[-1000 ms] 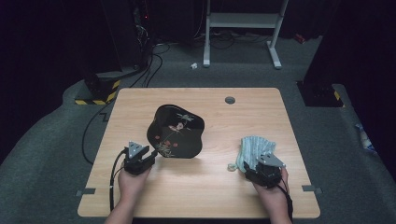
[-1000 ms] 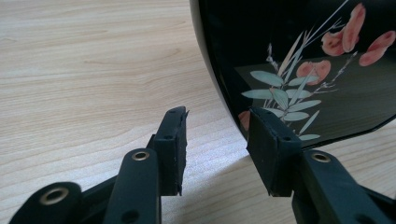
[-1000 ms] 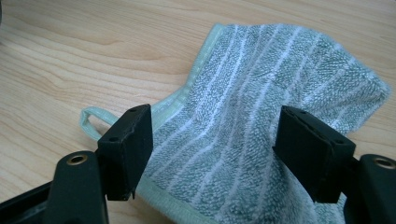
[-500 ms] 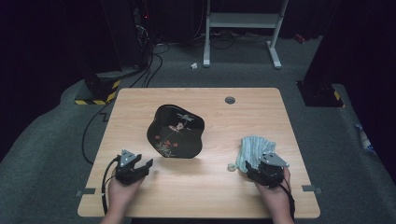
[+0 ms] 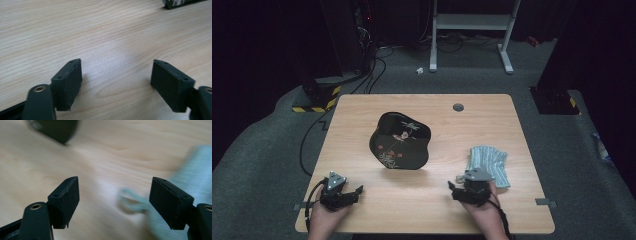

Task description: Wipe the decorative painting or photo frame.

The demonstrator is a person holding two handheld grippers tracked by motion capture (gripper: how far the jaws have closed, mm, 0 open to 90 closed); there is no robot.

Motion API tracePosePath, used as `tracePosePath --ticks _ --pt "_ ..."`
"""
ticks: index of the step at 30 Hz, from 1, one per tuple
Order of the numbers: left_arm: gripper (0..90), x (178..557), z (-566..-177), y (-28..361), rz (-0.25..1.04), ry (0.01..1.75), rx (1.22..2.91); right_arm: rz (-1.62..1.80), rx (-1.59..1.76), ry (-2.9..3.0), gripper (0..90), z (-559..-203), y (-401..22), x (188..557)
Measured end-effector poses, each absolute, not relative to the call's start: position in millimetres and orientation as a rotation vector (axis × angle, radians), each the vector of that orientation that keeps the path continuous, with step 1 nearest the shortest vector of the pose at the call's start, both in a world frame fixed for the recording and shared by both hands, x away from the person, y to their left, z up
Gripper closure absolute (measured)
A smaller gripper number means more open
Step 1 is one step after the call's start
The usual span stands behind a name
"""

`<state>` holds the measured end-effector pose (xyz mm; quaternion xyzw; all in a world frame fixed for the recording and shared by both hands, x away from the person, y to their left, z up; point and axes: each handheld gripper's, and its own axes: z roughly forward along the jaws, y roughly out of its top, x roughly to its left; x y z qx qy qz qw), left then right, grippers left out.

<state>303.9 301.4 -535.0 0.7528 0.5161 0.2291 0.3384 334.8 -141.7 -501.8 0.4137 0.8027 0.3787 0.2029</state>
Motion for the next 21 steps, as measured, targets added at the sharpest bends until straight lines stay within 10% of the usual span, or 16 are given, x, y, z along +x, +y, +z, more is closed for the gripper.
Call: tracePosePath --ticks 21 --pt "21.8 300 -535 302 0.592 1.344 1.963 0.984 1.091 2.385 19.4 -530 -98 336"
